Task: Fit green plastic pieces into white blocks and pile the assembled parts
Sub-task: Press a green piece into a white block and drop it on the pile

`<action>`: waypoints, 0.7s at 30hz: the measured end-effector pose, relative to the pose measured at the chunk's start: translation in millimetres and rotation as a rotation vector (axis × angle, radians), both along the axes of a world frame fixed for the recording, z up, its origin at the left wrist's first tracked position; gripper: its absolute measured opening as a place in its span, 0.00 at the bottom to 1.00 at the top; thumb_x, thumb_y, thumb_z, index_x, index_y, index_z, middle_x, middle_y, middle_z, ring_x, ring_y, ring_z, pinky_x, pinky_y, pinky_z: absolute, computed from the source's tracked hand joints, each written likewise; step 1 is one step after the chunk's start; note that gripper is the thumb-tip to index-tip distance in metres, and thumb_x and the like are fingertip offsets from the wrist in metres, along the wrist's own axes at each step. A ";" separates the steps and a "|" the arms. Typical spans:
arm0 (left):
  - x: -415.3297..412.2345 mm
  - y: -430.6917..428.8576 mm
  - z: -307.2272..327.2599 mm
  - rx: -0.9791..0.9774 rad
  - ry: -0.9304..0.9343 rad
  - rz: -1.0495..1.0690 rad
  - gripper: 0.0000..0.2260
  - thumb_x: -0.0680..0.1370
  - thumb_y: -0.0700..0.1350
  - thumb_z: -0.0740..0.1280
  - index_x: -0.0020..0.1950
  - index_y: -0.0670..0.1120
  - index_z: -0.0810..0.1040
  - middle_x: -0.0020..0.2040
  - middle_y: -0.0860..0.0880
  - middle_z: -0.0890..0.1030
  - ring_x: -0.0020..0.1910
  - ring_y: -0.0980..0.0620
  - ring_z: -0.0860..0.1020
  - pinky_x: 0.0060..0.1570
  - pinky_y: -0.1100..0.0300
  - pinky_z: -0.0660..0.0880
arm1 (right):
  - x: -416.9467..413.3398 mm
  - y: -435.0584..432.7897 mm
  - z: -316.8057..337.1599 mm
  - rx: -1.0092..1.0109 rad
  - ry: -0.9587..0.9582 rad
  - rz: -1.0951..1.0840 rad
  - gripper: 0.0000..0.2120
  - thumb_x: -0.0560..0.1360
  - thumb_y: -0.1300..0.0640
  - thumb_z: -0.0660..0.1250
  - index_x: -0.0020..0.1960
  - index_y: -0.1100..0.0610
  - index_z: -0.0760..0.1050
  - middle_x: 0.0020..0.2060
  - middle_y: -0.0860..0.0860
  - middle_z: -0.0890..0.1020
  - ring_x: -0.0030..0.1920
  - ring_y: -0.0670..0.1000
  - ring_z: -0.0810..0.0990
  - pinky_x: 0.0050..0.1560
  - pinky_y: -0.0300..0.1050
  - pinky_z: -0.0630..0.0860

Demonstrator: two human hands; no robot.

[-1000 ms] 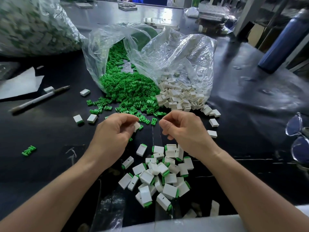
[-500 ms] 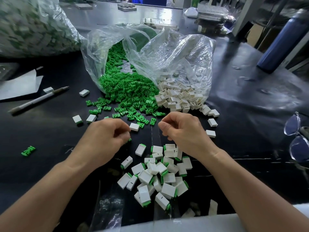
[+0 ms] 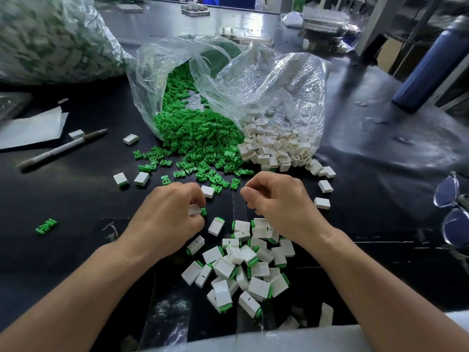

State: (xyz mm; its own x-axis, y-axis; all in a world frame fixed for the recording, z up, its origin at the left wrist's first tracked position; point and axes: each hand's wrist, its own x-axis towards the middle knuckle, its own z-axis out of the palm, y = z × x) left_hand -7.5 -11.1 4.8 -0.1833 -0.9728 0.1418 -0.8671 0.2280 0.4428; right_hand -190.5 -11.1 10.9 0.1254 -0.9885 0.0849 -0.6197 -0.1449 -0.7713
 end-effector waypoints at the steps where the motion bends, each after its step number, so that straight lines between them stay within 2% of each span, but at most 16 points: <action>1: -0.1 0.3 -0.3 -0.003 -0.006 -0.003 0.07 0.70 0.40 0.67 0.47 0.48 0.78 0.38 0.54 0.71 0.40 0.51 0.69 0.38 0.60 0.61 | 0.1 -0.2 -0.2 -0.002 0.003 0.000 0.06 0.75 0.53 0.66 0.39 0.50 0.76 0.33 0.49 0.80 0.37 0.49 0.78 0.42 0.46 0.76; 3: -0.3 1.3 -2.0 -0.053 0.020 -0.023 0.07 0.69 0.40 0.68 0.46 0.47 0.79 0.37 0.55 0.72 0.38 0.50 0.71 0.37 0.59 0.64 | 0.0 -0.2 -0.8 -0.008 0.004 0.004 0.06 0.75 0.53 0.66 0.39 0.50 0.76 0.33 0.49 0.80 0.36 0.49 0.78 0.42 0.46 0.77; 5: -1.2 3.2 -2.0 -0.076 0.179 -0.025 0.07 0.68 0.38 0.70 0.43 0.47 0.81 0.34 0.55 0.77 0.35 0.54 0.75 0.35 0.62 0.69 | 0.2 0.1 -1.5 -0.023 -0.008 0.016 0.05 0.75 0.54 0.66 0.40 0.50 0.76 0.33 0.49 0.80 0.36 0.49 0.78 0.42 0.46 0.77; 6: -2.2 3.6 -0.4 -0.034 0.305 -0.008 0.06 0.67 0.38 0.70 0.41 0.47 0.82 0.33 0.55 0.79 0.33 0.57 0.76 0.34 0.66 0.71 | 0.7 0.4 -1.5 -0.034 -0.030 0.024 0.04 0.74 0.55 0.67 0.40 0.51 0.76 0.33 0.49 0.80 0.35 0.48 0.78 0.41 0.45 0.77; 8: -4.0 3.1 3.7 0.135 0.589 0.025 0.07 0.68 0.36 0.71 0.39 0.47 0.81 0.31 0.51 0.81 0.30 0.58 0.78 0.35 0.65 0.76 | 3.5 1.6 -0.4 -0.055 -0.103 0.065 0.02 0.73 0.58 0.69 0.43 0.52 0.77 0.31 0.46 0.78 0.32 0.44 0.75 0.38 0.40 0.75; 9: -5.5 2.9 5.7 0.224 0.732 0.032 0.08 0.69 0.34 0.71 0.39 0.47 0.81 0.31 0.49 0.82 0.29 0.56 0.79 0.35 0.62 0.78 | 5.0 2.7 0.2 -0.059 -0.141 0.100 0.05 0.72 0.60 0.70 0.45 0.52 0.78 0.31 0.46 0.77 0.31 0.42 0.73 0.37 0.39 0.74; 11: -8.3 3.0 8.0 0.347 0.914 0.027 0.08 0.70 0.31 0.70 0.39 0.44 0.80 0.31 0.47 0.82 0.28 0.54 0.79 0.31 0.63 0.78 | 7.3 5.6 0.0 -0.051 -0.202 0.192 0.11 0.69 0.63 0.72 0.49 0.52 0.78 0.31 0.45 0.78 0.31 0.40 0.74 0.36 0.35 0.72; 13: -10.4 4.2 9.7 0.405 0.987 0.001 0.07 0.68 0.32 0.71 0.41 0.42 0.80 0.32 0.45 0.82 0.29 0.53 0.80 0.30 0.65 0.77 | 10.8 8.6 -0.7 -0.077 -0.202 0.249 0.12 0.68 0.65 0.73 0.50 0.55 0.79 0.32 0.43 0.78 0.31 0.39 0.75 0.36 0.30 0.70; 15: -9.7 5.1 10.4 0.443 1.031 -0.019 0.08 0.64 0.36 0.73 0.42 0.42 0.80 0.34 0.45 0.83 0.31 0.52 0.81 0.31 0.65 0.77 | 13.4 9.4 -1.4 -0.125 -0.160 0.238 0.09 0.68 0.64 0.73 0.48 0.57 0.80 0.32 0.43 0.78 0.32 0.39 0.75 0.36 0.29 0.70; 18: -8.7 4.7 12.3 0.472 1.139 -0.019 0.13 0.55 0.43 0.75 0.38 0.43 0.82 0.35 0.43 0.83 0.33 0.50 0.82 0.32 0.63 0.78 | 10.9 7.7 0.2 -0.153 -0.131 0.174 0.05 0.69 0.62 0.73 0.44 0.55 0.80 0.35 0.48 0.80 0.34 0.43 0.76 0.37 0.37 0.75; 19: -8.6 4.9 12.6 0.473 1.154 -0.026 0.14 0.53 0.45 0.75 0.37 0.44 0.83 0.36 0.43 0.83 0.34 0.50 0.82 0.32 0.63 0.78 | 8.7 6.1 1.1 -0.147 -0.142 0.156 0.04 0.69 0.61 0.72 0.43 0.54 0.80 0.36 0.50 0.80 0.35 0.45 0.76 0.39 0.40 0.76; 21: -8.4 5.9 12.9 0.470 1.144 -0.050 0.14 0.54 0.46 0.75 0.38 0.47 0.84 0.37 0.44 0.84 0.36 0.51 0.82 0.32 0.63 0.78 | 4.4 3.1 2.3 -0.125 -0.183 0.127 0.06 0.70 0.61 0.72 0.40 0.50 0.78 0.37 0.49 0.79 0.36 0.44 0.76 0.40 0.40 0.75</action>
State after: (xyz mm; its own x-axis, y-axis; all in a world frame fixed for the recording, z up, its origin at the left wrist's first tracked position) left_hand -15.9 -5.2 17.7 -0.2225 -0.9680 -0.1160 0.0768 -0.1361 0.9877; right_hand -186.1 -8.0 13.2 0.2194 -0.9461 0.2381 -0.4423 -0.3139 -0.8401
